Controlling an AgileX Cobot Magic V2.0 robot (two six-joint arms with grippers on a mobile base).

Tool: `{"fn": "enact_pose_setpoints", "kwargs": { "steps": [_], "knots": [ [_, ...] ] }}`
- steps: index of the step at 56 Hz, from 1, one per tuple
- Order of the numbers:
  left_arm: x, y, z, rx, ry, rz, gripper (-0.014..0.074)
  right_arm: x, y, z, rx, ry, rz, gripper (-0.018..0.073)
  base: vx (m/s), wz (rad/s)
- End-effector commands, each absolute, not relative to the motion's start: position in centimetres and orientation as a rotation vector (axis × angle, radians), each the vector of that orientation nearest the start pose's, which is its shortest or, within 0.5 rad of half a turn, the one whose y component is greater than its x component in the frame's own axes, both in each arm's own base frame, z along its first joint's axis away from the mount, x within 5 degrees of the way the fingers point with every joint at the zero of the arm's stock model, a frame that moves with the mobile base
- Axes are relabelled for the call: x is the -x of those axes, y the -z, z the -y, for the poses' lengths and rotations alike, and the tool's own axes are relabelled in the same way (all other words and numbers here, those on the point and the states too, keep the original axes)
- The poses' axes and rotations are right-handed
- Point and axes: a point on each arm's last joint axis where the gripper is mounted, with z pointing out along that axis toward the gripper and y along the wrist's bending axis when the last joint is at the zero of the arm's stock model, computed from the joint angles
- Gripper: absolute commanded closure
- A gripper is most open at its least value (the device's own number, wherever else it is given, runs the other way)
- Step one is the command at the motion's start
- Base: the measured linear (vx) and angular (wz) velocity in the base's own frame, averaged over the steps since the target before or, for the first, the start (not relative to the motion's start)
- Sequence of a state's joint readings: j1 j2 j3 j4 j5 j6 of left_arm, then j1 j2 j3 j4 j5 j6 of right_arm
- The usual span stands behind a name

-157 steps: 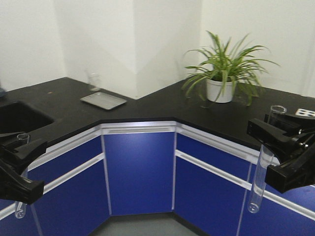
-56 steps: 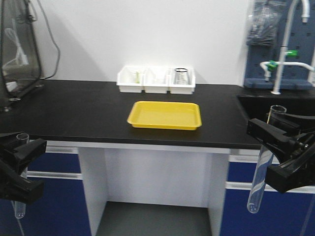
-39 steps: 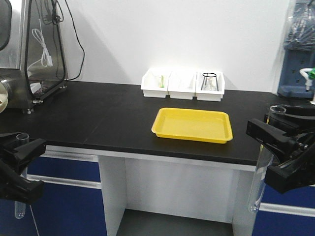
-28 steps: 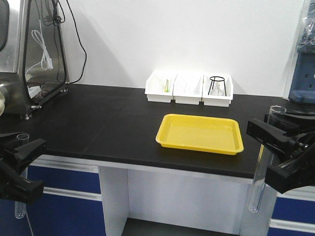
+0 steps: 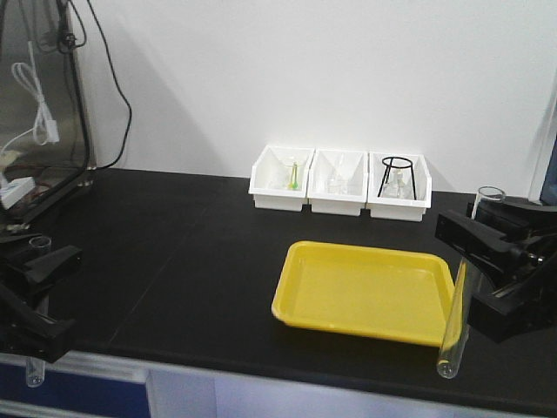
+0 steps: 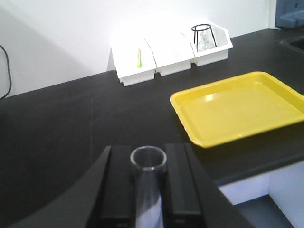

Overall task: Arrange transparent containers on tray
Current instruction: 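Drive the base up to the yellow tray on the bench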

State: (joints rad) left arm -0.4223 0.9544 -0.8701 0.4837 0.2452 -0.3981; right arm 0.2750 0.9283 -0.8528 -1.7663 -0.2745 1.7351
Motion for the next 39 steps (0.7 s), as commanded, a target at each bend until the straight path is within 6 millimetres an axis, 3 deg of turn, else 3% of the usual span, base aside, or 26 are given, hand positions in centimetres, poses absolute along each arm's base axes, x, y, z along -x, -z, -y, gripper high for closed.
{"fn": "enact_pose_setpoints", "kwargs": {
  "steps": [1, 39],
  "knots": [
    [-18.93, -39.63, 7.81, -0.367, 0.190, -1.646, 0.0597, -18.40, -40.53, -7.35, 0.452, -0.351, -1.521, 0.0572, 0.42, -0.09],
    [-18.95, -39.61, 7.82, -0.367, 0.190, -1.646, 0.0597, -18.40, -40.53, -7.35, 0.452, -0.351, -1.521, 0.0572, 0.37, -0.22]
  ]
}}
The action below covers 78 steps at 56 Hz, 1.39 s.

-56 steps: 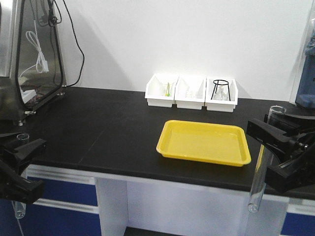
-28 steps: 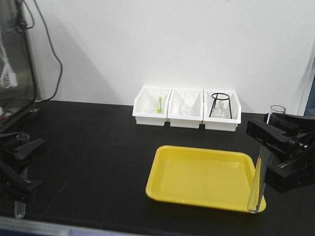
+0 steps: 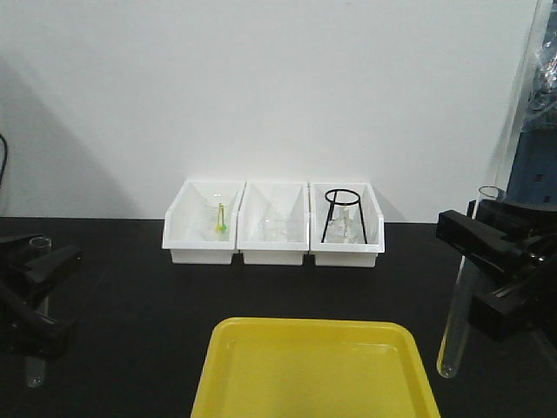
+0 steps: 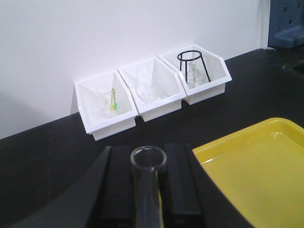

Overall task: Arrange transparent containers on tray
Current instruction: 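Drive the base up to the yellow tray on the bench, then lower the left-held tube into the yellow tray and open the left gripper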

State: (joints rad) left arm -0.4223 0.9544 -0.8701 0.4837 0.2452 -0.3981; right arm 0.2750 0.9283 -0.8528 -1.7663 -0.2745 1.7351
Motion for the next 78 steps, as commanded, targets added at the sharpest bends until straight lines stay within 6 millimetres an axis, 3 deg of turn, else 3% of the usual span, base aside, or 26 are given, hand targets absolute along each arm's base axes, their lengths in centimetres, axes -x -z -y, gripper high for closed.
{"fn": "enact_pose_setpoints", "kwargs": {
  "steps": [1, 29, 72, 77, 78],
  "knots": [
    [-18.95, -39.61, 7.82, -0.367, 0.190, -1.646, 0.0597, -18.40, -40.53, -7.35, 0.452, -0.351, -1.521, 0.0572, 0.31, -0.23],
    [-18.97, -39.59, 7.83, -0.368, 0.190, -1.647, 0.0597, -18.40, -40.53, -7.35, 0.452, -0.351, -1.521, 0.0572, 0.23, -0.21],
    [-18.97, -39.60, 7.84, -0.367, 0.192, -1.646, 0.0597, -18.40, -40.53, -7.35, 0.452, -0.351, -1.521, 0.0572, 0.01, -0.01],
    [-19.00, -39.52, 7.93, -0.311, 0.254, -1.667, 0.0597, -18.40, -40.53, -7.35, 0.452, -0.351, -1.521, 0.0572, 0.00, 0.00],
    [-19.39, -39.05, 8.20, -0.215, 0.352, -1.720, 0.0597, -18.40, -40.53, -7.35, 0.452, -0.351, -1.521, 0.0572, 0.00, 0.00]
  ]
}}
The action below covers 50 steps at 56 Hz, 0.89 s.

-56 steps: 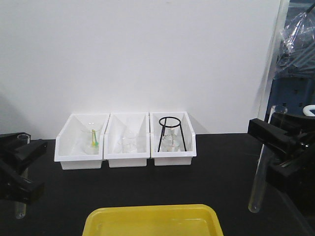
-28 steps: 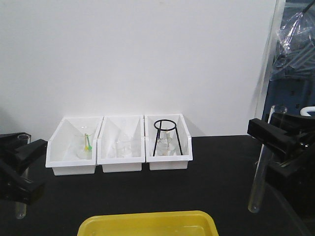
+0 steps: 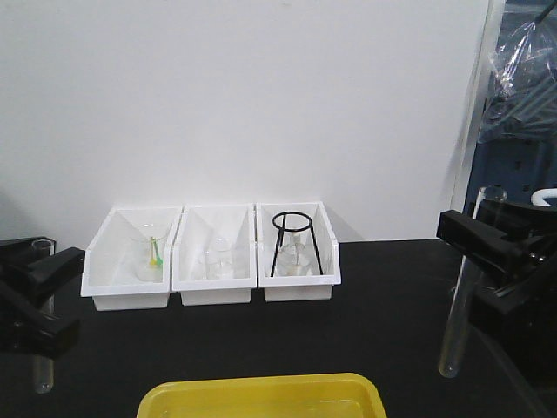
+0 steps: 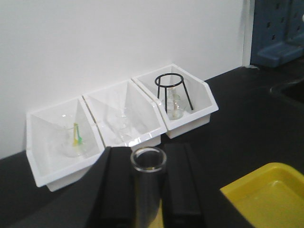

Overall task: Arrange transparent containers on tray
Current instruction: 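Lower the left-held tube into the yellow tray and open the left gripper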

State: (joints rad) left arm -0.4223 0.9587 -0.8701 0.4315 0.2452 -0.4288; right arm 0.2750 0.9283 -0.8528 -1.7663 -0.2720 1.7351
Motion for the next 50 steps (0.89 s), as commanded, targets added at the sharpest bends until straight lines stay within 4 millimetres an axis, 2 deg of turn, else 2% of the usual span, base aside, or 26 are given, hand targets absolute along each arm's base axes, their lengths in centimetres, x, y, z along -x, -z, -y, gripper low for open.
{"fn": "enact_pose_setpoints", "kwargs": {
  "steps": [1, 2, 3, 4, 16, 23, 29, 41, 50],
  "knots": [
    [-19.7, -38.6, 8.4, -0.184, 0.379, -1.755, 0.0597, -18.4, -40.5, -7.4, 0.452, -0.351, -1.521, 0.0572, 0.00, 0.00],
    [-20.0, -38.3, 8.5, -0.166, 0.395, -1.780, 0.0597, -18.4, -40.5, -7.4, 0.452, -0.351, -1.521, 0.0572, 0.00, 0.00],
    [-22.1, -35.6, 9.7, -0.086, 0.450, -1.948, 0.0597, -18.4, -40.5, -7.4, 0.452, -0.351, -1.521, 0.0572, 0.00, 0.00],
    [-22.6, -34.9, 9.9, -0.079, 0.450, -1.980, 0.0597, -18.4, -40.5, -7.4, 0.452, -0.351, -1.521, 0.0572, 0.00, 0.00],
    [-27.0, -28.1, 12.4, 0.073, 0.517, -2.244, 0.0597, -18.4, -40.5, -7.4, 0.452, -0.351, -1.521, 0.0572, 0.00, 0.00],
    [-28.8, -24.9, 13.3, 0.138, 0.535, -2.309, 0.0597, -18.4, -40.5, -7.4, 0.452, -0.351, -1.521, 0.0572, 0.00, 0.00],
    [-30.1, -23.7, 14.0, 0.137, 0.510, -2.393, 0.0597, -18.4, -40.5, -7.4, 0.452, -0.351, -1.521, 0.0572, 0.00, 0.00],
    [-32.7, -24.5, 15.3, 0.036, 0.437, -2.537, 0.0597, -18.4, -40.5, -7.4, 0.452, -0.351, -1.521, 0.0572, 0.00, 0.00],
    [-33.9, -23.0, 16.1, 0.059, 0.422, -2.674, 0.0597, -18.4, -40.5, -7.4, 0.452, -0.351, -1.521, 0.0572, 0.00, 0.00]
  ]
}}
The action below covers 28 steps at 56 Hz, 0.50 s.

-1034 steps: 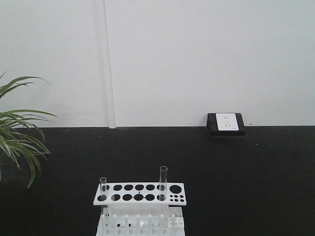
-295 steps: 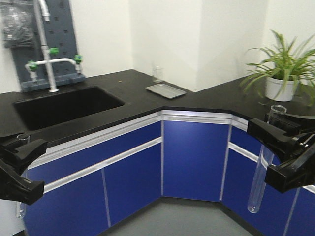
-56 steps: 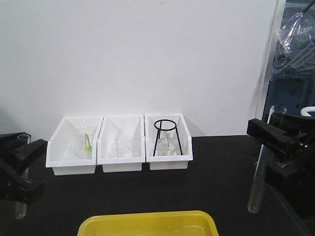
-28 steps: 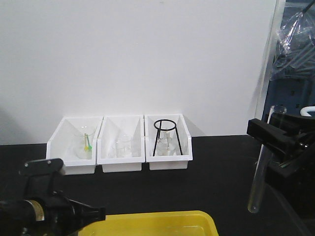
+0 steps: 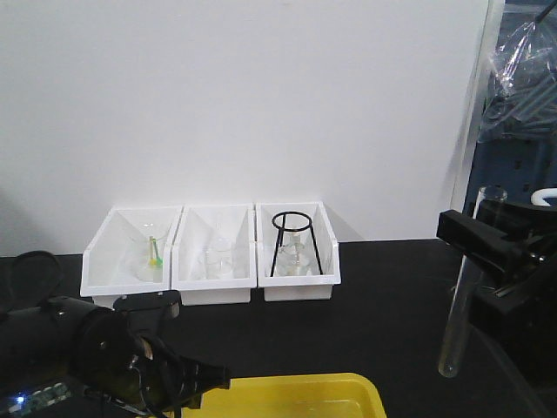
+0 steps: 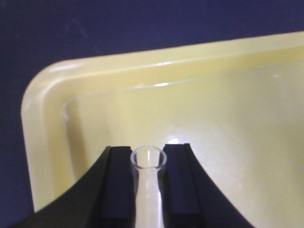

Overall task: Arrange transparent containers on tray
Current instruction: 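Lower the left-held tube into the yellow tray and open the left gripper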

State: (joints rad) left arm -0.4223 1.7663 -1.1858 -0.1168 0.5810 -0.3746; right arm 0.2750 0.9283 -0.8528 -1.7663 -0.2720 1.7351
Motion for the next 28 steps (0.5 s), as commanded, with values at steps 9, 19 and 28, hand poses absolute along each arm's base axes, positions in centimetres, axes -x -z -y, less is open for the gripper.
{"fn": "enact_pose_setpoints", "kwargs": {
  "steps": [9, 19, 28],
  "knots": [
    [-34.3, -20.6, 16.5, 0.090, 0.407, -2.774, 0.0597, -18.4, -40.5, -7.4, 0.452, -0.351, -1.521, 0.0572, 0.00, 0.00],
    [-34.6, -19.0, 16.6, 0.131, 0.380, -2.816, 0.0590, -18.4, -40.5, -7.4, 0.452, -0.351, -1.521, 0.0572, 0.00, 0.00],
    [-34.7, -18.5, 16.7, 0.133, 0.376, -2.823, 0.0540, -18.4, -40.5, -7.4, 0.452, -0.351, -1.521, 0.0572, 0.00, 0.00]
  ]
}}
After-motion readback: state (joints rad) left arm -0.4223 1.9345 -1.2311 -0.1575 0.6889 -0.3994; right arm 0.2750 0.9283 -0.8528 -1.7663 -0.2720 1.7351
